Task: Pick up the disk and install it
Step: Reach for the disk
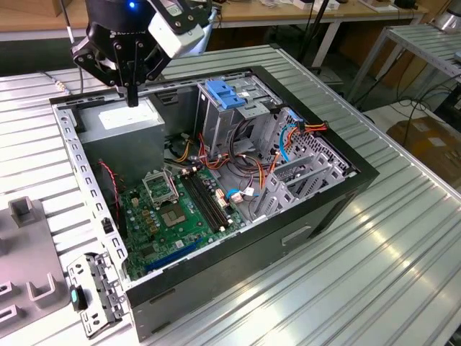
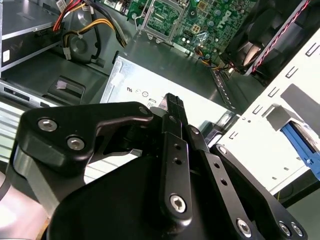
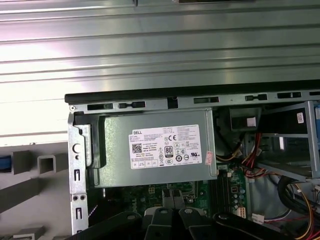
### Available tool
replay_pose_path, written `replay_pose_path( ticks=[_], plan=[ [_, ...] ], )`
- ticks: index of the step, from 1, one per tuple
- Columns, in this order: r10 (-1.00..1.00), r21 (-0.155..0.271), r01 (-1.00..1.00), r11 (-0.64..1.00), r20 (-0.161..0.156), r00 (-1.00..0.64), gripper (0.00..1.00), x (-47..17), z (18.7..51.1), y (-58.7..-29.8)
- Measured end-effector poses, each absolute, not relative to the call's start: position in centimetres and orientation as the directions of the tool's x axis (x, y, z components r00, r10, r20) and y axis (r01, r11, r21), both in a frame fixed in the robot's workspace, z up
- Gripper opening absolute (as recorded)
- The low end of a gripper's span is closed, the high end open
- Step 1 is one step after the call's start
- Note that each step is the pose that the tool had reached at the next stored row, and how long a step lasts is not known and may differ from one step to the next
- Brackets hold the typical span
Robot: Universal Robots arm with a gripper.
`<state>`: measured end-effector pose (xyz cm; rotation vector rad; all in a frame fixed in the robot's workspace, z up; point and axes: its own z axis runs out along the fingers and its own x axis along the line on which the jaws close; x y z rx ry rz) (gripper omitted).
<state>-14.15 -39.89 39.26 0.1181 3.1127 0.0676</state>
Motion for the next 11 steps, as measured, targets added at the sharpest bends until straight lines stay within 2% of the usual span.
replay_pose_path(
  ticks=[11],
  plan=[
    [0.076, 0.044, 0.075, 0.996, -0.024, -0.997, 0.11, -14.67, 39.22, -39.89]
  ],
)
